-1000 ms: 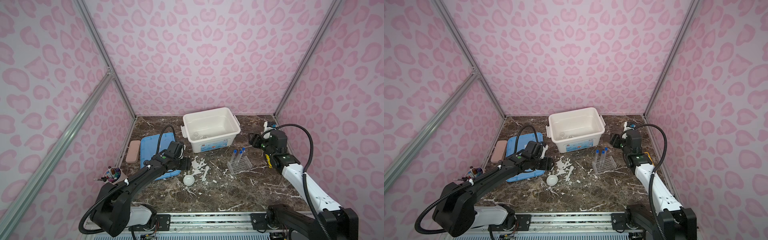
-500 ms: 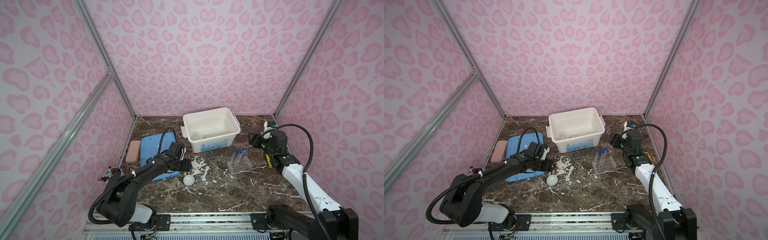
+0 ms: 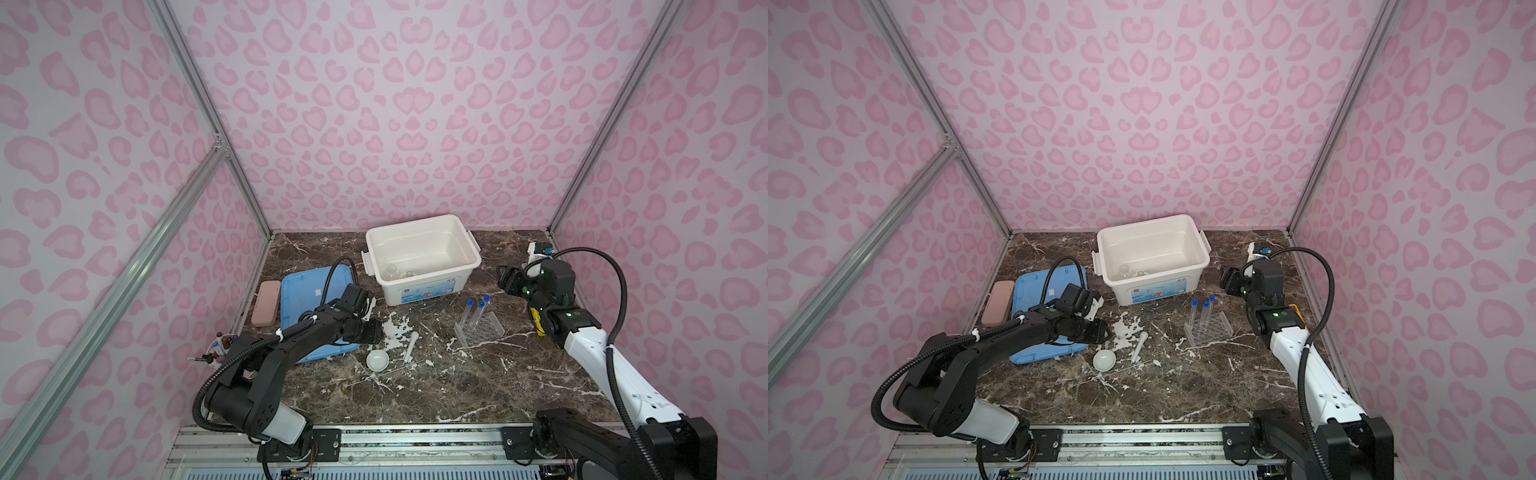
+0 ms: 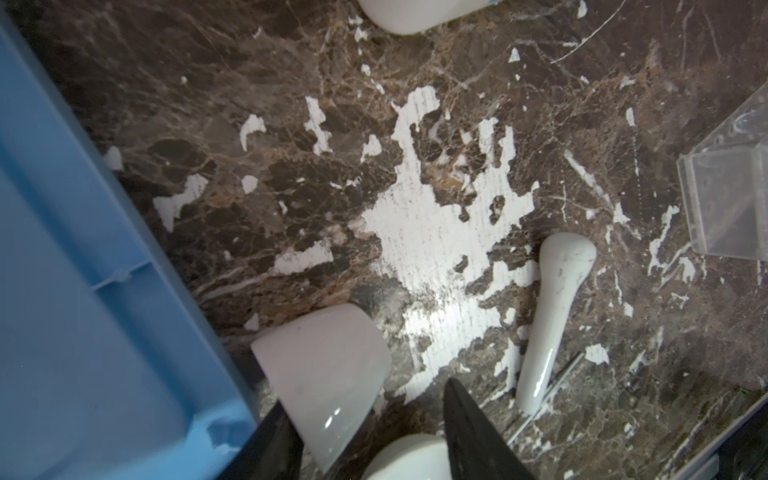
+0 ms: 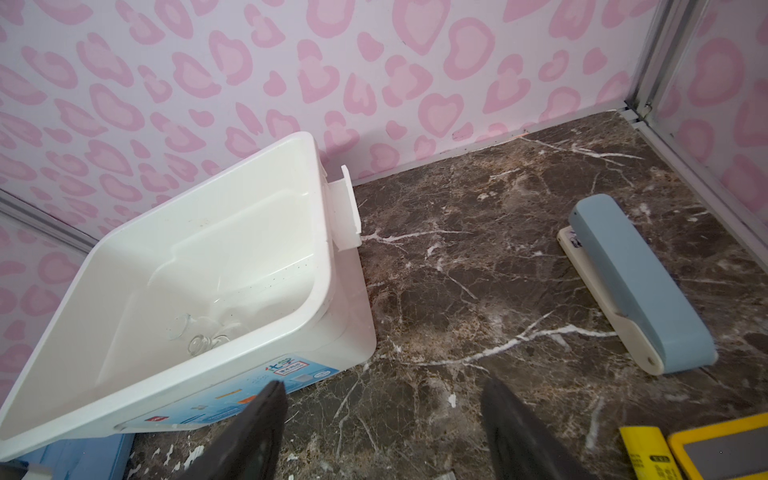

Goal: Organize the chemistry lab equipment
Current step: 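Lower left gripper and close it on the white porcelain crucible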

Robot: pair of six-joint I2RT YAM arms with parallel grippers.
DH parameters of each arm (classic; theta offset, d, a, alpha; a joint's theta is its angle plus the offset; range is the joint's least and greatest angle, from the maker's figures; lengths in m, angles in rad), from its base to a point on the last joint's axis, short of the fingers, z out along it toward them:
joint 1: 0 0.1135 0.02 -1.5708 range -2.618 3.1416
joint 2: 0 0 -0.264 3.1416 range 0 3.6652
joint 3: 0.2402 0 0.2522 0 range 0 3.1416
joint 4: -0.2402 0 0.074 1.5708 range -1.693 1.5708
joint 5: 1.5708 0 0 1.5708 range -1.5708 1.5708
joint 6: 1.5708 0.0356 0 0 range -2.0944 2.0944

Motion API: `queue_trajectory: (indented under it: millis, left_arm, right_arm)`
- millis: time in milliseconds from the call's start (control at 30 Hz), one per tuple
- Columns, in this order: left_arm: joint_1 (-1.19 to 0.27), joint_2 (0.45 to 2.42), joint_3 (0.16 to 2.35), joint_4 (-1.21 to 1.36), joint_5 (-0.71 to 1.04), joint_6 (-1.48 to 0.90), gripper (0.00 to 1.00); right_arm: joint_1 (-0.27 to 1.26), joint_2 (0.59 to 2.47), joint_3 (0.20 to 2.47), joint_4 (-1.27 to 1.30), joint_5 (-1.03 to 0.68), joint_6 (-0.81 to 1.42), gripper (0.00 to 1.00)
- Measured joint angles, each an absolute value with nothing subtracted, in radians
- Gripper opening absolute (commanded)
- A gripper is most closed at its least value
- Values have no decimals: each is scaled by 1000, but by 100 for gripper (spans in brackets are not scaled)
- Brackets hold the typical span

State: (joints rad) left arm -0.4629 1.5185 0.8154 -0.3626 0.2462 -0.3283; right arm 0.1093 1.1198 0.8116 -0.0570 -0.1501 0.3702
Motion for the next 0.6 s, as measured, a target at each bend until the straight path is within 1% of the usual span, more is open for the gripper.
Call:
queue_trajectory:
  millis: [200, 267, 333, 600]
  left_arm:
    - [-463, 1526, 816, -342, 259, -332, 39]
    - [-463, 1528, 817, -342, 262, -332, 37]
    - [-463, 1530, 819, -342, 262, -339, 31]
    - [-463, 1554, 835, -327, 281, -346, 14]
  right_arm:
    - [109, 1120, 812, -57, -150, 370, 76]
    - [109, 1119, 812, -57, -150, 370, 76]
    - [109, 1118, 812, -57, -150, 370, 76]
    - [109, 1110, 812, -58, -149, 370, 76]
